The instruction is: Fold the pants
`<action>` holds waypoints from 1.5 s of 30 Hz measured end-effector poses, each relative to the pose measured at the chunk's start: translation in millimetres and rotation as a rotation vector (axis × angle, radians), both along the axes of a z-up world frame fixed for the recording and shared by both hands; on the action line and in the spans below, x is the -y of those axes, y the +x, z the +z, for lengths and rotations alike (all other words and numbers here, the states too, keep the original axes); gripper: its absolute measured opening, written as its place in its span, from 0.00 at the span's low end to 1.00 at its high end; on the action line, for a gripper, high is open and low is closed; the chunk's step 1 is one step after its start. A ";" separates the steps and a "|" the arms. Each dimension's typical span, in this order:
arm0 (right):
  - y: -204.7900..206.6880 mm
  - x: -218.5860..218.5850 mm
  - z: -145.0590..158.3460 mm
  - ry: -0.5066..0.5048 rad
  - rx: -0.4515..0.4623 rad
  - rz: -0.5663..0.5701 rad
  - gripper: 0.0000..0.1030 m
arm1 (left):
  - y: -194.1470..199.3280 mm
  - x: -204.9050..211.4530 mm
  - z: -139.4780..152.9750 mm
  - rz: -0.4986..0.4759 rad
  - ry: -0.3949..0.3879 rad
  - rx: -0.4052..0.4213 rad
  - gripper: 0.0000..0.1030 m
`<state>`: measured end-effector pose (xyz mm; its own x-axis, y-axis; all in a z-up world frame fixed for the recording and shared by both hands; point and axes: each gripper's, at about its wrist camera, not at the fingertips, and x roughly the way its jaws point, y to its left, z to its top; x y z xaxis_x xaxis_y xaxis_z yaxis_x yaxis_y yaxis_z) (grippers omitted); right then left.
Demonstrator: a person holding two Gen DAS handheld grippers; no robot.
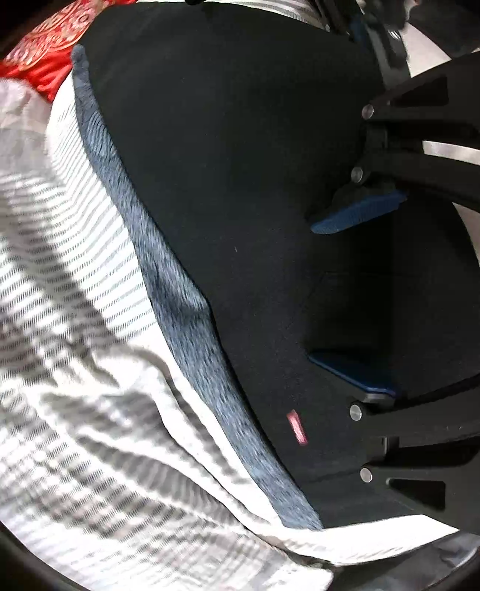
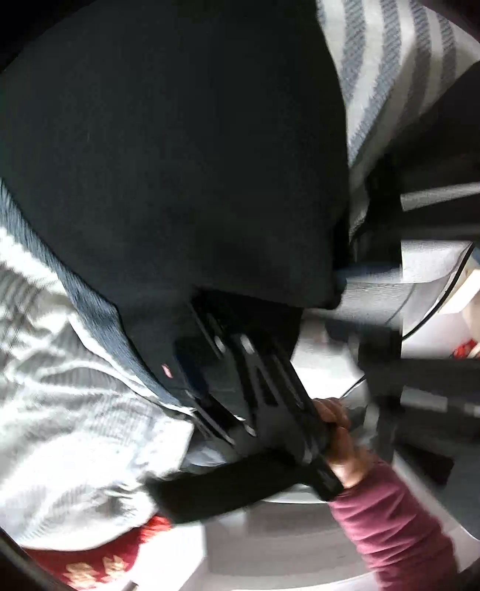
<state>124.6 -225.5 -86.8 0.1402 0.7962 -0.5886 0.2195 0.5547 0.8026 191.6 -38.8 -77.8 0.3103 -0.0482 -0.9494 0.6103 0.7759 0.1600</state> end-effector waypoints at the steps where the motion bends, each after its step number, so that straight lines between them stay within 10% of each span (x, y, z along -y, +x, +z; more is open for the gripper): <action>1: 0.4 -0.4 6.1 0.008 0.025 0.011 0.06 | -0.2 -5.0 3.2 0.013 0.004 0.007 0.66; 15: -35.2 12.0 21.6 -0.199 -0.051 0.183 0.08 | -11.0 -29.1 12.8 0.068 0.050 0.055 0.70; 20: 2.8 51.1 79.4 -0.421 0.092 0.119 0.60 | 0.3 -55.0 46.5 0.200 0.005 0.082 0.70; 29: 53.0 99.3 54.2 -0.830 0.061 0.123 0.60 | 25.8 -94.9 26.4 0.412 0.053 0.077 0.75; 38: 58.5 68.4 34.8 -0.887 0.087 0.281 1.00 | 29.8 -96.8 12.4 0.489 0.068 0.083 0.96; 45: 64.5 75.3 44.7 -0.827 0.031 0.222 1.00 | 20.6 -76.3 20.4 0.423 0.152 0.066 0.96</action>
<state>189.1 -300.8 -42.0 0.0571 0.1231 -0.9908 0.0211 0.9920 0.1245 212.2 37.5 -57.3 0.3330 0.2340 -0.9134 0.2291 0.9196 0.3191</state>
